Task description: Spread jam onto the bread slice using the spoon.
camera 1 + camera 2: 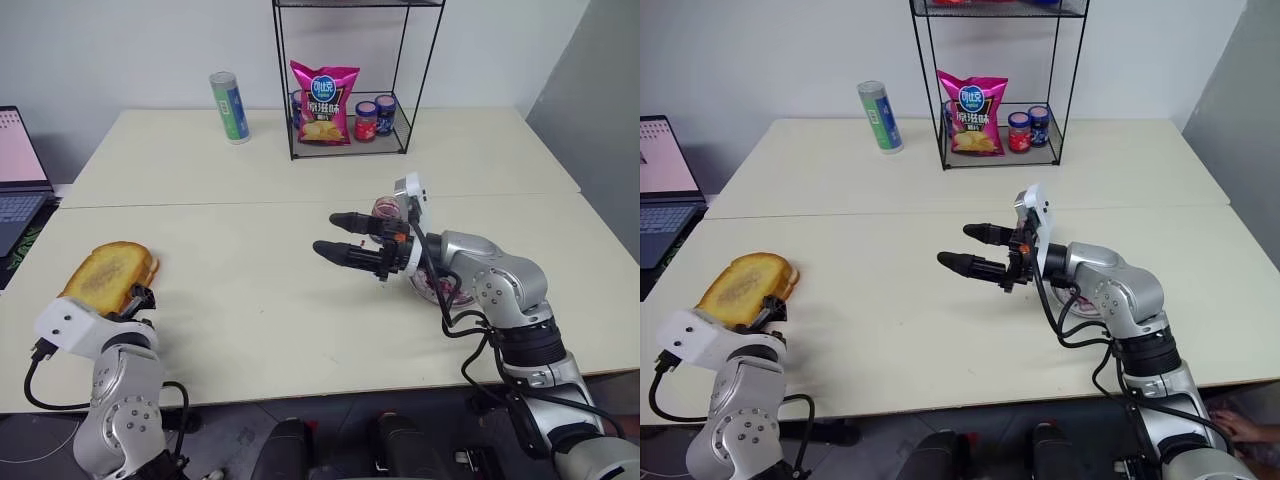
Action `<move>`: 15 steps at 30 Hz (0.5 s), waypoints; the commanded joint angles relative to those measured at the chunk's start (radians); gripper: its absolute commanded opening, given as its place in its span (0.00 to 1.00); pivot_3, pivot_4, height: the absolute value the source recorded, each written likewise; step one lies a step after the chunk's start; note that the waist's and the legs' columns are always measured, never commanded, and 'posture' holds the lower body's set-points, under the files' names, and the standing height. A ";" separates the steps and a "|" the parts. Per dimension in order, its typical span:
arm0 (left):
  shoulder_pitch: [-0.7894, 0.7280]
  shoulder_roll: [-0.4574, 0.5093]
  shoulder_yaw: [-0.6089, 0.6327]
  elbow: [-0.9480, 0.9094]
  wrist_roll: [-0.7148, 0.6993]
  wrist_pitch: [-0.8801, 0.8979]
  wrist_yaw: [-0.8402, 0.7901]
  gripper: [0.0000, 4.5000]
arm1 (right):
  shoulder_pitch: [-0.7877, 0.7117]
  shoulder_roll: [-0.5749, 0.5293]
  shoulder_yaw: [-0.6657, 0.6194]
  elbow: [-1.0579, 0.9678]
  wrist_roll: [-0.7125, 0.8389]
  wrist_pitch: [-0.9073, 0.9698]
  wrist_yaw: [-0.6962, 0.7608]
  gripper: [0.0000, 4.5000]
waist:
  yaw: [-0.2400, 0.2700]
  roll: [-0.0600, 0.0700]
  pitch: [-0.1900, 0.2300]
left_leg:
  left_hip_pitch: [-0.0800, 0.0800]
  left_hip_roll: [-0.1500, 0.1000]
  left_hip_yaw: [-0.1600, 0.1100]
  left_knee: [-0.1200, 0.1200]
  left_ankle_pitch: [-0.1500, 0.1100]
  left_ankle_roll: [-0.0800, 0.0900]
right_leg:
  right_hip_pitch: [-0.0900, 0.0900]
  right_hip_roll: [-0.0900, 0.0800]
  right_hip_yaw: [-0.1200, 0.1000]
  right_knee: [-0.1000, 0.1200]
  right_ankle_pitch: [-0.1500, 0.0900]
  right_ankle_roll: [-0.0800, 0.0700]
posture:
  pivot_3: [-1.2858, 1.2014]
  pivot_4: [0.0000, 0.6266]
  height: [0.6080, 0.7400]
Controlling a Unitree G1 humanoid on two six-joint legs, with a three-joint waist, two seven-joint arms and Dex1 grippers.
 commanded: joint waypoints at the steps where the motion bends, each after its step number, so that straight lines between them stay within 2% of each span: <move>1: 0.004 0.030 0.000 -0.014 0.028 -0.018 -0.004 1.00 | -0.001 0.008 -0.028 -0.046 0.017 -0.003 -0.007 0.99 | 0.000 0.000 0.000 | 0.000 0.000 0.000 0.000 0.000 0.000 | 0.000 0.000 0.000 0.000 0.000 0.000 | 0.52 0.24 1.00; 9: 0.000 0.048 0.000 0.008 0.043 -0.002 -0.008 1.00 | 0.005 0.005 -0.021 -0.053 0.009 0.000 -0.003 0.99 | 0.000 0.000 0.000 | 0.000 0.000 0.000 0.000 0.000 0.000 | 0.000 0.000 0.000 0.000 0.000 0.000 | 0.52 0.24 1.00; 13: -0.002 0.072 0.001 0.019 0.054 -0.005 -0.024 0.89 | 0.003 0.007 -0.025 -0.050 0.009 0.000 -0.008 1.00 | 0.000 0.000 0.000 | 0.000 0.000 0.000 0.000 0.000 0.000 | 0.000 -0.001 0.000 0.000 0.000 0.000 | 0.52 0.24 1.00; 15: -0.003 0.079 0.002 0.023 0.056 -0.002 -0.025 0.80 | 0.003 0.008 -0.026 -0.050 0.008 -0.001 -0.011 1.00 | 0.000 0.000 0.000 | 0.000 0.000 0.000 0.000 0.000 0.000 | 0.000 -0.001 0.000 0.000 0.000 0.000 | 0.52 0.24 1.00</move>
